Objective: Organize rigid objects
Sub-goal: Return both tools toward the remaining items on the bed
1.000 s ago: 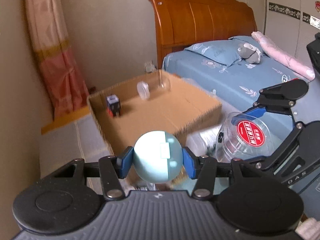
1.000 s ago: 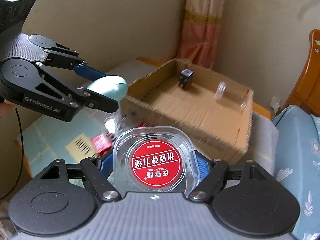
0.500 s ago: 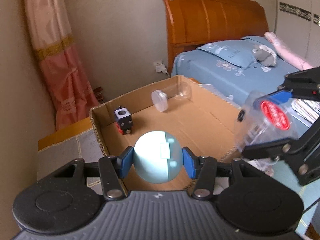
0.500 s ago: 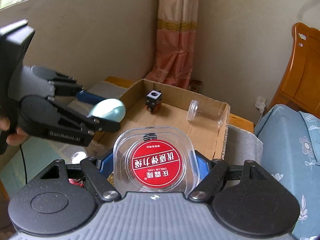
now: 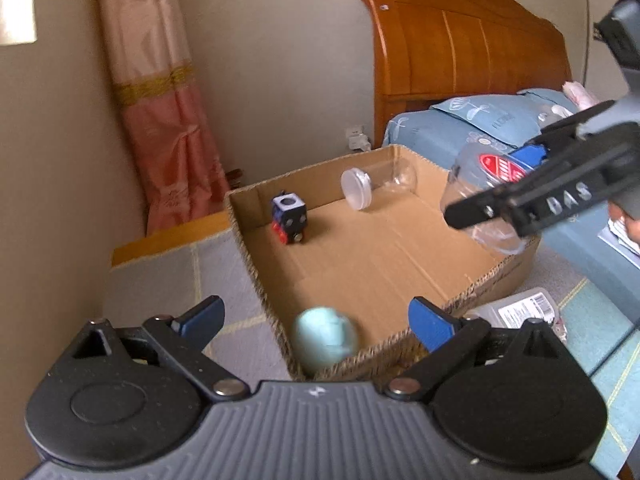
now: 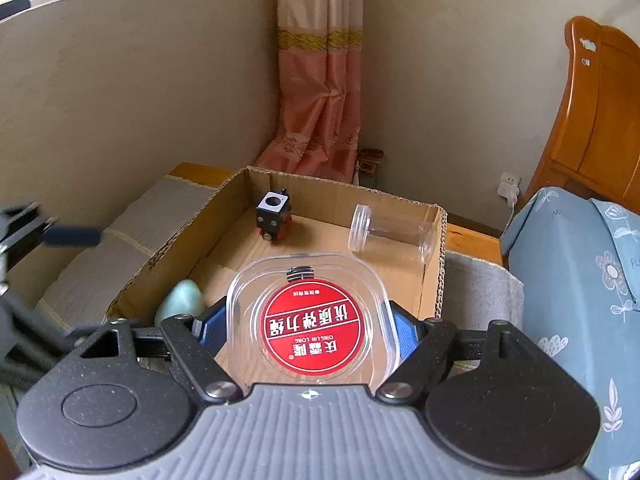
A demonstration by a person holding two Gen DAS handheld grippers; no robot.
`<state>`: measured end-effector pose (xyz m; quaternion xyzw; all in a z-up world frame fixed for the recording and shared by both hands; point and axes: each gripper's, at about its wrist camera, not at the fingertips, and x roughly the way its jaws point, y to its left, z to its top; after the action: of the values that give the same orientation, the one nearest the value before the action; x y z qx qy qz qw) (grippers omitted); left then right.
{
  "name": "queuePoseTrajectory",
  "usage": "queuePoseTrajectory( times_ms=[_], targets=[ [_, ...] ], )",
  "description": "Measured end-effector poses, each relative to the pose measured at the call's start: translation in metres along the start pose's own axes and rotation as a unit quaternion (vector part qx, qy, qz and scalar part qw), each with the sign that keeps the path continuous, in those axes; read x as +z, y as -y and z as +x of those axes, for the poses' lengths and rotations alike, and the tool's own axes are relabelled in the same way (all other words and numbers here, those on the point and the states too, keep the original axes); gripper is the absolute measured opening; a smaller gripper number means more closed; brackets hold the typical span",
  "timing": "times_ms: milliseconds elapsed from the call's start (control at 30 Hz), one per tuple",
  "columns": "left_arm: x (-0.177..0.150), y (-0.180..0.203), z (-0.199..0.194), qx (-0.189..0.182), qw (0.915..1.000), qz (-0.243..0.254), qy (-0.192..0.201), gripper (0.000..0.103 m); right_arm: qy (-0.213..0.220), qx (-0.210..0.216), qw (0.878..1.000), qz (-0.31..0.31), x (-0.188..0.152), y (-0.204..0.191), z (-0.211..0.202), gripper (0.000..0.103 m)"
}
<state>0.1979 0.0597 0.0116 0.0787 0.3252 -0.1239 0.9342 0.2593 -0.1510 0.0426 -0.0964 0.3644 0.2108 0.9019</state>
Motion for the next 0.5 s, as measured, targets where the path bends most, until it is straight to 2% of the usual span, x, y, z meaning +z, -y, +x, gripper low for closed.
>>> queuePoseTrajectory(
  times_ms=[133, 200, 267, 500],
  targets=[
    [-0.007, -0.004, -0.006, 0.024, 0.9995, -0.021, -0.006, 0.101, 0.002, -0.008, 1.000, 0.001, 0.006, -0.001, 0.006, 0.083],
    [-0.009, -0.004, -0.009, 0.024, 0.9994, -0.025, -0.008, 0.101, 0.003, -0.016, 1.000, 0.006, 0.008, 0.000, 0.010, 0.089],
    [-0.012, -0.004, -0.011, 0.026, 0.9993, -0.025, -0.009, 0.101, 0.006, -0.023, 1.000, 0.018, 0.008, 0.003, 0.010, 0.103],
    [-0.019, 0.002, -0.021, 0.019, 0.9993, -0.032, -0.009, 0.101, 0.012, -0.016, 0.999, 0.032, -0.006, 0.001, -0.008, 0.103]
  ],
)
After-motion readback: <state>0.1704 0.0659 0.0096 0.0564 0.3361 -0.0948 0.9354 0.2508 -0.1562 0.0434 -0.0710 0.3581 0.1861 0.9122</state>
